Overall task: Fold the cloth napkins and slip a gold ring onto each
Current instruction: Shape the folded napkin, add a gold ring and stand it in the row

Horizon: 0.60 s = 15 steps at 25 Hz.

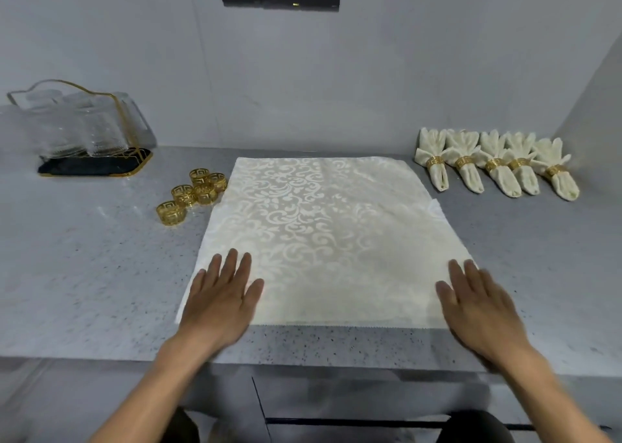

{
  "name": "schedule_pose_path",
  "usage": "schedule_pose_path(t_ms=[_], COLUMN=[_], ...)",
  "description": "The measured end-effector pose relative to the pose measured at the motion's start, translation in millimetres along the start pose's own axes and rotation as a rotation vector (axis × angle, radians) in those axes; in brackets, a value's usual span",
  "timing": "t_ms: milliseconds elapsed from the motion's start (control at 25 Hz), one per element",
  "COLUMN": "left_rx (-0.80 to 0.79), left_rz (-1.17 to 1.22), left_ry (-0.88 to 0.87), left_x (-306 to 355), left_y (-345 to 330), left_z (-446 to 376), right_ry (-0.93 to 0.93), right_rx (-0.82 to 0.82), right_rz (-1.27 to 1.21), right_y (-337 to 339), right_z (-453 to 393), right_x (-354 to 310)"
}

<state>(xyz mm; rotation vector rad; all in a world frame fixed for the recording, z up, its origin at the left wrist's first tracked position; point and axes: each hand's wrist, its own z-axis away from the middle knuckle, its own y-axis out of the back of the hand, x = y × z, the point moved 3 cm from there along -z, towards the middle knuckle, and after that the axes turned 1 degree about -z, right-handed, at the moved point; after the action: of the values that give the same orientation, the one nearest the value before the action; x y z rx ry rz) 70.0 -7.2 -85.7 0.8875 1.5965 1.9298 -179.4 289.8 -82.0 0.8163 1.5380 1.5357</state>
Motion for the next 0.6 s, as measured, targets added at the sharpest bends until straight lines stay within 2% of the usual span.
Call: schedule_pose_path(t_ms=[40,120,200,240,320,400,480,600], left_rx=[0.001,0.004,0.009,0.008,0.009,-0.023,-0.042,0.127], left_rz=[0.0,0.008,0.025,0.039,0.058,0.039,-0.006,-0.051], left_ry=[-0.005,0.001,0.011,0.004,0.0,-0.009,-0.025,-0.074], left_x=[1.5,3.7,3.4,4.7,4.5,4.7,2.4,-0.6], left_y=[1.1,1.5,1.7,1.8,0.9,1.7,11.6,48.3], left_z=[1.3,5.1,6.5,6.2,6.6,7.8,4.1,-36.3], right_ry=[-0.016,-0.012,0.128,0.239,0.466,0.555,0.563,0.517], right_rx=[0.002,0.122,0.29,0.319,0.269,0.186,0.118,0.166], right_rz=[0.032,0.114,0.068,-0.005,-0.167,-0.159,-0.086,-0.036], right_y=[3.7,16.2,25.9,27.2,20.5,1.6,-19.7,-28.3], right_z=[2.7,6.8,11.0,16.8,26.0,26.5,18.1,15.1], right_x=[8.3,-7.9,-61.3,-92.3,-156.1,-193.6,-201.4,-195.9])
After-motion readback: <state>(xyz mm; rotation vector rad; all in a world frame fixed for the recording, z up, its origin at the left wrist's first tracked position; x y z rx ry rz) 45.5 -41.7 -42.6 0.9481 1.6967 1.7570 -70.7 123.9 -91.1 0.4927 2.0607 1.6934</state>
